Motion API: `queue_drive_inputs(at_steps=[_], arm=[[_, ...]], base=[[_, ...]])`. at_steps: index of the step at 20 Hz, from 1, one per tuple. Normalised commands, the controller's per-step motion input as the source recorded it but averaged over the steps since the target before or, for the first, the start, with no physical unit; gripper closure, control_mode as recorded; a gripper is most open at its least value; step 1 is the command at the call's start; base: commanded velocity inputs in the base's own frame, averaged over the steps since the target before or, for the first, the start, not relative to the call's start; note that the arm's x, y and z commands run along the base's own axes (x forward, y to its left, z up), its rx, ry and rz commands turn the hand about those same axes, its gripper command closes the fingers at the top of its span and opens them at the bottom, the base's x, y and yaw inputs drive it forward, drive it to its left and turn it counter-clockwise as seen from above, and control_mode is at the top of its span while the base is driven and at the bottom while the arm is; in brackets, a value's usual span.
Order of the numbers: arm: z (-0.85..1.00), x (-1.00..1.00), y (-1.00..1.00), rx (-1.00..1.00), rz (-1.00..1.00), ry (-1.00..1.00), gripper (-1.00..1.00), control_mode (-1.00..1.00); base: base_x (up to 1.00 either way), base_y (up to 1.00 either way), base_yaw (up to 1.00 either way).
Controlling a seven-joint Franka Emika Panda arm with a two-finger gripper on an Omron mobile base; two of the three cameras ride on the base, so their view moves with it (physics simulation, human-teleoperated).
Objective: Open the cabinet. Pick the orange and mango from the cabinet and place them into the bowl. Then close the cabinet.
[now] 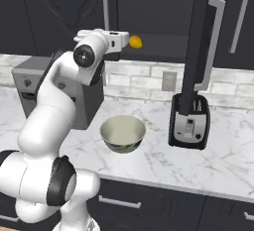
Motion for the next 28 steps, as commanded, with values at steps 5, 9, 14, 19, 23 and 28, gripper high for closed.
queue_drive_inputs(at_steps=[5,9,14,19,23,28], arm=[[0.04,-0.12,0.0,0.0,0.0,0.0,1.0,-1.0],[0.2,-0.46,0.0,0.0,0.0,-0.01,1.0,-1.0],[0.28,-0.62,0.03,0.0,-0.05,0.0,1.0,-1.0],[0.34,-0.79,0.14,0.0,-0.1,0.0,1.0,-1.0],[0.32,-0.89,0.23,0.0,-0.14,0.0,1.0,-1.0],[0.35,-0.93,0.35,0.0,-0.17,0.0,1.0,-1.0]], base=[[0.0,0.0,0.0],[0.0,0.0,0.0],[0.0,0.0,0.0],[0.0,0.0,0.0],[0.0,0.0,0.0],[0.0,0.0,0.0]])
